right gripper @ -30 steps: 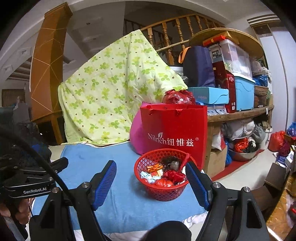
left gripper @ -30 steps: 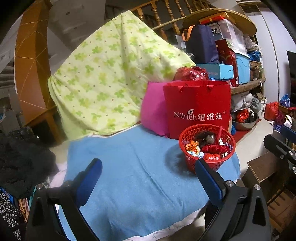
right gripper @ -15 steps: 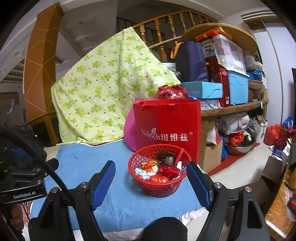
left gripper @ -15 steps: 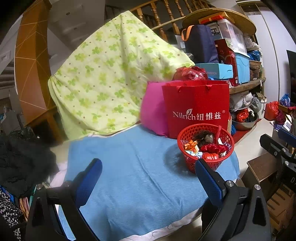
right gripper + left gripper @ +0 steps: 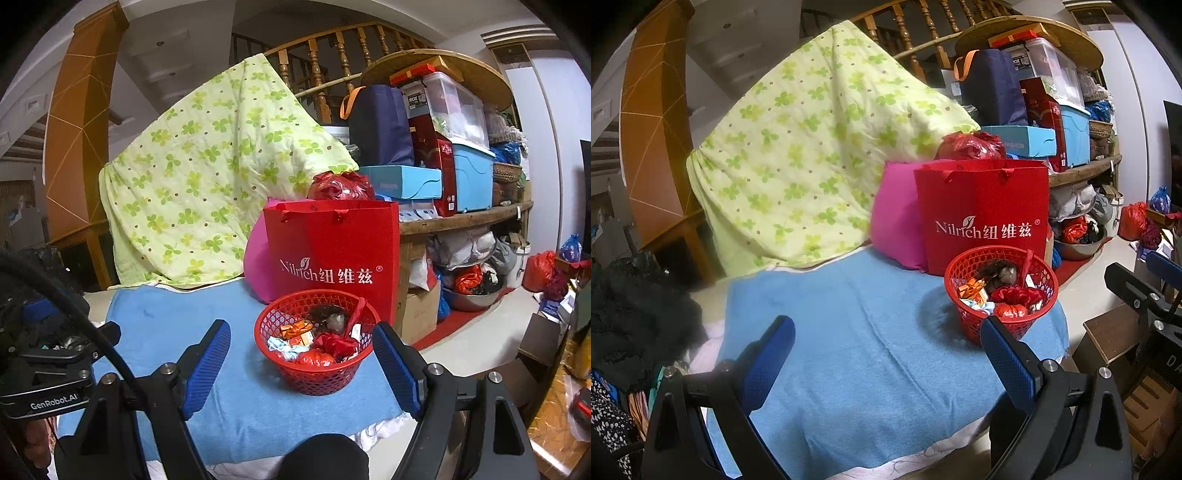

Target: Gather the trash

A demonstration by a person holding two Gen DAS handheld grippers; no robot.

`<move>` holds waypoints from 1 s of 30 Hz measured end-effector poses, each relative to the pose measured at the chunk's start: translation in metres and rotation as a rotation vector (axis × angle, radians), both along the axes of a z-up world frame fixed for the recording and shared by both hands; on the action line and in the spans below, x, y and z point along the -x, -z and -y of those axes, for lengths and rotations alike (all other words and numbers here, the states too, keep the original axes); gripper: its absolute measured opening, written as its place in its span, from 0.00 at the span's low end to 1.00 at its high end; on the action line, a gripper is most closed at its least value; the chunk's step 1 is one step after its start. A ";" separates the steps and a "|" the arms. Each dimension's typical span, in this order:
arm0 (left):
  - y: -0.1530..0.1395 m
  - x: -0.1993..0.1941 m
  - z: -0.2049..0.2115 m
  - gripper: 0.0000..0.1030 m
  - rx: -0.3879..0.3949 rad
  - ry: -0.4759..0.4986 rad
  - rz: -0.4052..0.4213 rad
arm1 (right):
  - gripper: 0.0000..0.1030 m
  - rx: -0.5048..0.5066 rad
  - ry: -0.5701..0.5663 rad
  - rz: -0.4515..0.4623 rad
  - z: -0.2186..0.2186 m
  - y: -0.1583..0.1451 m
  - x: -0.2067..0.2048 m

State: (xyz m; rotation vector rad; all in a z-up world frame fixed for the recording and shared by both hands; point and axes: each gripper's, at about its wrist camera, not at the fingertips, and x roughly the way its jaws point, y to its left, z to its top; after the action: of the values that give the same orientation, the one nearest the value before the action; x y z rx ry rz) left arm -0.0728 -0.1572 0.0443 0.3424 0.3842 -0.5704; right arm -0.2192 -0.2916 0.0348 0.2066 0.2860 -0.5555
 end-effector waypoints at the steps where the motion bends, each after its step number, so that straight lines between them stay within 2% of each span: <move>1: 0.000 -0.001 -0.001 0.97 0.001 0.001 -0.002 | 0.82 -0.002 0.003 0.003 0.000 0.000 0.000; 17: 0.001 -0.014 0.007 0.97 -0.001 0.003 -0.006 | 0.82 -0.003 0.027 0.000 0.008 0.000 -0.009; 22: -0.003 -0.024 0.018 0.97 0.004 0.013 -0.002 | 0.83 0.004 0.040 0.005 0.016 -0.002 -0.015; 30: 0.007 -0.051 0.038 0.97 -0.003 0.018 -0.036 | 0.83 -0.008 0.062 -0.005 0.036 0.003 -0.037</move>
State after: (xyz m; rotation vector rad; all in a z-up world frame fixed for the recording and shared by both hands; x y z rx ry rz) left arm -0.0222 -0.1951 0.0376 0.3395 0.4172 -0.5945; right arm -0.1825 -0.3279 0.0314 0.2220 0.2877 -0.6161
